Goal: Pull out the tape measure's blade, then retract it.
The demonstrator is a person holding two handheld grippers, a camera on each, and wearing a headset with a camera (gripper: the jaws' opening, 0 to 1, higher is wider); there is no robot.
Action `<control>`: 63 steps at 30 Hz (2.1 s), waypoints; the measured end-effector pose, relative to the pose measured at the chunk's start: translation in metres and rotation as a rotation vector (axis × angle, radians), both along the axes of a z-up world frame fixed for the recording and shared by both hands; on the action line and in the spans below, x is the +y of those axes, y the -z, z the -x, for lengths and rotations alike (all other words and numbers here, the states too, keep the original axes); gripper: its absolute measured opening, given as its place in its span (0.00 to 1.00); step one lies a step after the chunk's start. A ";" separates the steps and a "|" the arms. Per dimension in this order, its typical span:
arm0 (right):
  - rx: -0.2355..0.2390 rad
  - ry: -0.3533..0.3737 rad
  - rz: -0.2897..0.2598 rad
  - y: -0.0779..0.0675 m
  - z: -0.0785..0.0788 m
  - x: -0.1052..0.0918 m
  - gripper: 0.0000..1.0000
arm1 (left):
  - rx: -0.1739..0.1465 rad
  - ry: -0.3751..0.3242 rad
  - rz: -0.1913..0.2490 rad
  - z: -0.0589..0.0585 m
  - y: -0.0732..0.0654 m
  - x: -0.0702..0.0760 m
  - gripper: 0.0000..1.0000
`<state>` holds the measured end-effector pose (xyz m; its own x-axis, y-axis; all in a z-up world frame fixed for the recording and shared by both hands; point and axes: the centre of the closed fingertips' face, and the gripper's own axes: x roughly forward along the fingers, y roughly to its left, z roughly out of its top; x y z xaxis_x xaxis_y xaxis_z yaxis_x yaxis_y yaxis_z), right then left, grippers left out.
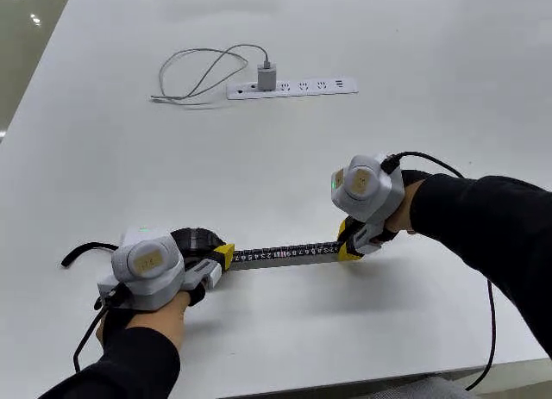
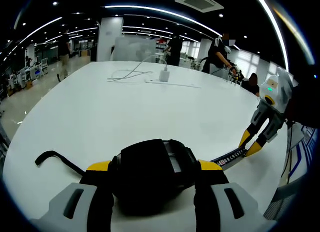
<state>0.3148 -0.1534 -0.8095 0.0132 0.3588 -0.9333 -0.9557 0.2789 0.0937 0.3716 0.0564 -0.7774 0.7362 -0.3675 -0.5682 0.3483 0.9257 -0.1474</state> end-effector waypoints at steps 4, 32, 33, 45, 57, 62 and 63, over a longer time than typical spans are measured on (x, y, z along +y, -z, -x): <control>0.000 -0.004 0.000 0.000 -0.001 0.002 0.10 | 0.001 0.006 -0.005 0.000 0.000 0.000 0.61; 0.011 0.028 0.053 0.001 -0.004 0.012 0.10 | 0.008 0.014 -0.008 0.001 0.001 -0.001 0.61; 0.012 0.030 0.054 0.001 -0.003 0.012 0.10 | 0.008 0.015 -0.009 0.001 0.001 -0.001 0.61; 0.009 0.031 0.072 0.000 -0.004 0.017 0.09 | 0.018 0.024 -0.005 0.000 0.003 -0.003 0.62; -0.001 0.018 0.090 0.001 -0.004 0.020 0.10 | 0.015 0.032 0.007 0.001 0.002 -0.003 0.62; 0.009 0.029 0.092 0.001 -0.005 0.021 0.10 | 0.014 0.030 0.007 0.002 0.002 -0.003 0.62; 0.005 0.032 0.097 0.001 -0.005 0.022 0.10 | 0.013 0.029 0.007 0.001 0.002 -0.003 0.62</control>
<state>0.3195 -0.1318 -0.8110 0.0183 0.2658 -0.9638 -0.9459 0.3170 0.0695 0.3701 0.0537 -0.7797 0.7179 -0.3930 -0.5747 0.3734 0.9140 -0.1585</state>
